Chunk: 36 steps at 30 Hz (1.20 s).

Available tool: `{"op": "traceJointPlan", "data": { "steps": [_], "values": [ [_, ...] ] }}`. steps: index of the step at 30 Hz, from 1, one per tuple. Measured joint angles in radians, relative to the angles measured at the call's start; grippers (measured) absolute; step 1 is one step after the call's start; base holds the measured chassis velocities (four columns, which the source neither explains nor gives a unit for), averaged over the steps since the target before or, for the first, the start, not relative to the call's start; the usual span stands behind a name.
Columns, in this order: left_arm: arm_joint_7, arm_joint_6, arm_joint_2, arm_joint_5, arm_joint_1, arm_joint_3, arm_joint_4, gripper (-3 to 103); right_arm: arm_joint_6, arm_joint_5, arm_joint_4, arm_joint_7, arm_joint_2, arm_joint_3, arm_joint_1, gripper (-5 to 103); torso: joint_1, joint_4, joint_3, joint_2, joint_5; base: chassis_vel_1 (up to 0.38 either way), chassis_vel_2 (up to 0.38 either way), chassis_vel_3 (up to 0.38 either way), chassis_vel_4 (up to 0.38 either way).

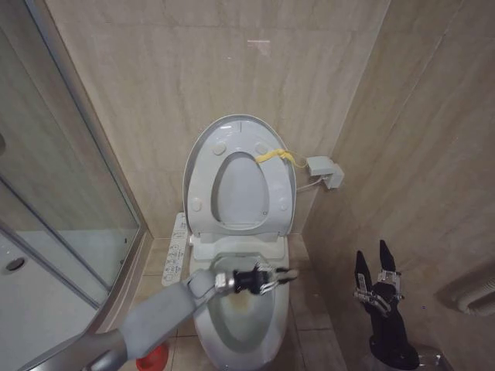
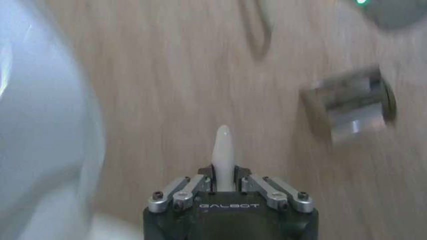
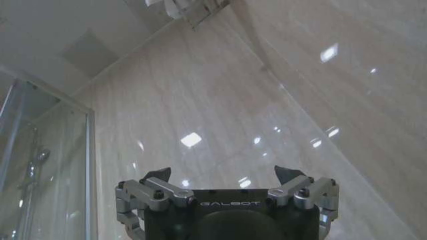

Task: Open the toilet lid, clean the toilet bowl with a toilet brush, close the toilet lid, and flush.

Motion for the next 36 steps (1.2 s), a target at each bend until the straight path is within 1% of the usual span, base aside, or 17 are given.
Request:
{"op": "traceJointPlan", "data": {
  "steps": [2,6,9,12,14,16,20,23,24,26,28,29,31,33,34,35,36],
  "values": [
    [0.002,0.001,0.006,0.001,0.006,-0.011,0.005,20,0.0,0.0,0.0,0.0,0.0,-0.003,0.0,100,0.0,0.0007,0.0,0.0,-0.0003,0.0,0.0,0.0,0.0],
    [0.003,0.017,0.041,0.017,-0.019,0.0,-0.006,20,0.001,-0.002,-0.007,-0.002,0.005,-0.012,0.006,100,0.0,-0.0017,0.0,0.0,-0.0004,0.0,0.0,0.0,0.0],
    [0.004,0.022,0.051,0.024,-0.028,0.026,0.005,20,0.001,-0.004,-0.007,-0.003,0.006,-0.018,0.006,100,0.0,-0.0018,0.0,0.0,-0.0007,0.0,0.0,0.0,0.0],
    [0.004,0.028,0.049,0.025,-0.032,0.038,0.01,20,0.001,-0.005,-0.005,-0.002,0.005,-0.019,0.006,100,0.0,-0.0009,0.0,0.0,-0.0005,0.0,0.0,0.0,0.0],
    [-0.002,0.033,0.029,0.019,-0.047,0.064,0.005,20,0.0,-0.006,0.0,-0.001,0.005,-0.017,0.003,100,0.0,-0.0002,0.0,0.0,0.0,0.0,0.0,0.0,0.0],
    [-0.032,0.036,-0.008,-0.021,-0.06,0.083,-0.051,20,0.0,-0.007,0.004,-0.001,0.007,-0.013,-0.001,100,0.0,-0.0012,0.0,0.0,-0.0003,0.0,0.0,0.0,0.0],
    [-0.046,0.038,-0.041,-0.046,-0.062,0.061,-0.095,20,0.0,-0.007,0.005,0.0,0.004,-0.002,-0.003,100,0.0,-0.0022,0.0,0.0,-0.0005,0.0,0.0,0.0,0.0],
    [-0.037,0.034,-0.032,-0.034,-0.058,0.063,-0.074,20,0.0,-0.005,0.006,0.0,0.0,0.002,-0.005,100,0.0,-0.0019,0.0,0.0,-0.0002,0.0,0.0,0.0,0.0],
    [-0.029,0.027,-0.021,-0.019,-0.049,0.066,-0.05,20,0.0,-0.003,0.009,0.0,-0.002,0.005,-0.008,100,0.0,-0.0015,0.0,0.0,-0.0001,0.0,0.0,0.0,0.0],
    [-0.013,0.013,0.003,0.011,-0.024,0.057,-0.002,20,0.0,0.003,0.011,0.002,-0.01,0.005,-0.008,100,0.0,0.0005,0.0,0.0,-0.0001,0.0,0.0,0.0,0.0],
    [-0.012,0.011,0.006,0.012,-0.021,0.052,-0.002,20,-0.001,0.005,0.012,0.003,-0.013,0.005,-0.007,100,0.0,0.0007,0.0,0.0,-0.0002,0.0,0.0,0.0,0.0],
    [-0.016,0.014,0.004,0.004,-0.023,0.048,-0.024,20,-0.001,0.006,0.011,0.003,-0.015,0.009,-0.006,100,0.0,0.0005,0.0,0.0,0.0,0.0,0.0,0.0,0.0],
    [-0.033,0.027,-0.023,-0.019,-0.047,0.041,-0.091,20,-0.001,0.007,0.007,0.004,-0.011,0.014,-0.002,100,0.0,-0.0017,0.0,0.0,-0.0005,0.0,0.0,0.0,0.0],
    [-0.037,0.03,-0.035,-0.023,-0.058,0.035,-0.113,20,-0.001,0.006,0.006,0.004,-0.008,0.013,0.0,100,0.0,-0.0023,0.0,0.0,-0.0007,0.0,0.0,0.0,0.0],
    [-0.037,0.031,-0.042,-0.02,-0.067,0.033,-0.115,20,-0.001,0.006,0.003,0.004,-0.006,0.01,0.002,100,0.0,-0.0029,0.0,0.0,-0.0003,0.0,0.0,0.0,0.0],
    [-0.035,0.03,-0.042,-0.014,-0.068,0.034,-0.106,20,-0.001,0.005,0.002,0.003,-0.005,0.008,0.003,100,0.0,-0.0027,0.0,0.0,0.0,-0.057,-0.039,-0.003,-0.018],
    [-0.027,0.021,-0.034,0.005,-0.06,0.043,-0.06,20,-0.001,0.005,0.002,0.002,-0.004,0.004,0.002,100,0.0,-0.0025,0.0,0.0,-0.0002,0.0,0.0,0.0,0.0]
  ]
}}
